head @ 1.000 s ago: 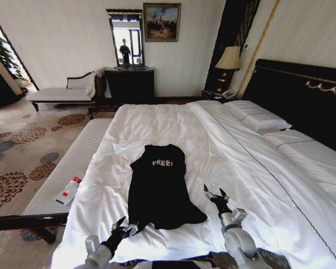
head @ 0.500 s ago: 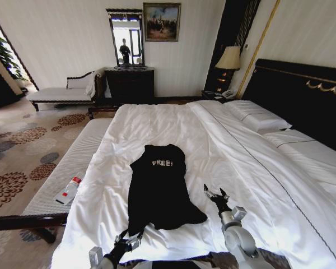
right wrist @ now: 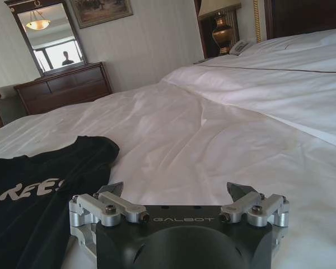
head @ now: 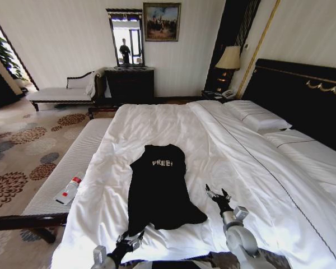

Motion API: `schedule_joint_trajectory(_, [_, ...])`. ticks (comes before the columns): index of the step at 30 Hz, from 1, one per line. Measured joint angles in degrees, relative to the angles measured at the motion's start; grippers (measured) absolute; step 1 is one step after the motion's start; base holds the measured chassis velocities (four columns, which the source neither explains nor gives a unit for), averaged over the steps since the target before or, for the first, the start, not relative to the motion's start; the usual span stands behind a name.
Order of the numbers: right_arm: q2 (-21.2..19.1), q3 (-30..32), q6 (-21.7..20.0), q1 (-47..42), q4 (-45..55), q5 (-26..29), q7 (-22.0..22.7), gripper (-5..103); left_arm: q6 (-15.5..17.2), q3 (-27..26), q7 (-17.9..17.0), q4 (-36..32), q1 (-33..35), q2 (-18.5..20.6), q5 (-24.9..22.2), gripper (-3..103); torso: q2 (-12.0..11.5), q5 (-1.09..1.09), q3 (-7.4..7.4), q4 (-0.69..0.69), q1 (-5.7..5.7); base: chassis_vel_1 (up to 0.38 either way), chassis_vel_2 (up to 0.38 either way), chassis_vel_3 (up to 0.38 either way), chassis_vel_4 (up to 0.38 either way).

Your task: Fold the clothes on the bed.

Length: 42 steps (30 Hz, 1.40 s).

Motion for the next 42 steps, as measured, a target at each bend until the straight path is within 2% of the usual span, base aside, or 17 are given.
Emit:
schedule_joint_trajectory(1, [0.0, 0.0, 0.0, 0.0, 0.0, 0.0, 0.0, 100, 0.2, 0.0, 0.0, 0.0, -0.2, 0.0, 0.1, 73, 0.0, 0.0, 0.0, 0.0, 0.0, 0.0, 0.0, 0.0, 0.0])
schedule_joint_trajectory(2, [0.0, 0.1, 0.0, 0.0, 0.0, 0.0, 0.0, 100, 0.3, 0.0, 0.1, 0.0, -0.3, 0.1, 0.2, 67, 0.0, 0.0, 0.0, 0.0, 0.0, 0.0, 0.0, 0.0, 0.0])
schedule_joint_trajectory(3, [0.0, 0.4, 0.0, -0.2, 0.0, 0.1, 0.0, 100, 0.3, -0.2, 0.1, 0.3, -0.6, 0.7, 0.3, 51, 0.0, 0.0, 0.0, 0.0, 0.0, 0.0, 0.0, 0.0, 0.0])
schedule_joint_trajectory(5, [0.1, 0.5, 0.0, -0.2, 0.0, 0.1, 0.0, 100, 0.3, -0.3, 0.0, 0.3, -0.6, 0.7, 0.3, 51, 0.0, 0.0, 0.0, 0.0, 0.0, 0.0, 0.0, 0.0, 0.0])
schedule_joint_trajectory(6, [0.1, 0.6, 0.0, -0.3, 0.0, 0.1, 0.0, 100, 0.2, -0.4, -0.2, 0.3, -0.5, 0.7, 0.0, 40, 0.0, 0.0, 0.0, -0.01, 0.0, 0.0, 0.0, 0.0, 0.0])
schedule_joint_trajectory(7, [0.1, 0.6, 0.0, -0.3, 0.0, 0.2, 0.0, 100, 0.2, -0.5, -0.4, 0.3, -0.4, 0.7, -0.2, 40, 0.0, 0.0, 0.0, 0.0, 0.0, 0.0, 0.0, 0.0, 0.0])
schedule_joint_trajectory(9, [0.2, 0.6, 0.0, -0.3, 0.0, 0.2, 0.0, 100, 0.0, -0.6, -0.5, 0.4, -0.2, 0.7, -0.2, 29, 0.0, 0.0, 0.0, 0.0, 0.0, 0.0, 0.0, 0.0, 0.0])
schedule_joint_trajectory(13, [0.1, 0.6, 0.0, -0.2, 0.1, 0.5, 0.0, 100, -0.2, -0.8, -0.7, 0.3, 0.0, 0.6, -0.4, 19, 0.0, 0.0, 0.0, 0.0, 0.0, 0.0, 0.0, 0.0, 0.0])
schedule_joint_trajectory(15, [0.1, 0.6, -0.1, -0.3, 0.2, 0.7, 0.0, 100, -0.4, -0.9, -0.9, 0.2, 0.2, 0.6, -0.4, 8, 0.0, 0.0, 0.0, 0.0, 0.0, 0.0, 0.0, 0.0, 0.0])
schedule_joint_trajectory(18, [0.1, 0.6, -0.3, -0.6, 0.3, 0.9, -0.1, 100, -0.6, -1.2, -1.0, -0.2, 0.6, 0.4, -0.5, 2, 0.0, 0.0, 0.0, 0.0, 0.0, 0.0, 0.0, 0.0, 0.0])
schedule_joint_trajectory(27, [0.6, 0.3, -1.1, -4.8, 3.2, 1.1, -0.5, 100, -1.5, -4.4, -1.1, -2.7, 2.7, -0.2, -0.6, 2, 0.0, 0.0, 0.0, 0.0, 0.0, 0.0, 0.0, 0.0, 0.0])
schedule_joint_trajectory(30, [1.2, 0.2, -0.9, -8.7, 4.4, -2.9, -1.6, 100, -2.3, -8.7, -0.7, -4.0, 4.4, -1.5, -1.4, 2, 0.0, -0.01, 0.0, -0.01, 0.0, 0.0, 0.0, 0.0, 0.0])
schedule_joint_trajectory(31, [1.2, 0.2, -0.9, -8.7, 4.4, -2.9, -1.6, 100, -2.3, -8.7, -0.7, -4.0, 4.4, -1.5, -1.4, 2, 0.0, -0.01, 0.0, -0.01, 0.0, 0.0, 0.0, 0.0, 0.0])
schedule_joint_trajectory(33, [2.0, -0.3, -0.6, -11.2, 4.7, -4.0, -2.1, 100, -2.1, -13.6, -0.2, -5.1, 5.5, -3.7, -4.7, 2, 0.0, 0.0, -0.01, -0.01, 0.0, 0.0, 0.0, 0.0, 0.0])
schedule_joint_trajectory(35, [2.2, -0.5, -0.7, -11.5, 4.8, -3.8, -2.1, 100, -2.0, -14.5, 0.0, -5.3, 5.7, -4.1, -5.2, 2, 0.0, 0.0, -0.01, -0.02, 0.0, 0.0, 0.0, 0.0, 0.0])
schedule_joint_trajectory(39, [2.9, -1.6, -3.2, -12.5, 5.9, 0.4, -1.5, 100, -2.1, -17.6, 0.7, -5.4, 6.8, -5.3, -6.5, 2, 0.0, 0.0, -0.01, 0.0, 0.0, 0.0, 0.0, 0.0, 0.0])
schedule_joint_trajectory(42, [3.5, -2.3, -7.3, -13.5, 8.0, 8.5, 0.1, 100, -2.9, -17.5, 1.0, -5.0, 7.5, -5.7, -5.6, 2, 0.0, 0.0, -0.01, 0.01, 0.0, 0.0, 0.0, 0.0, 0.0])
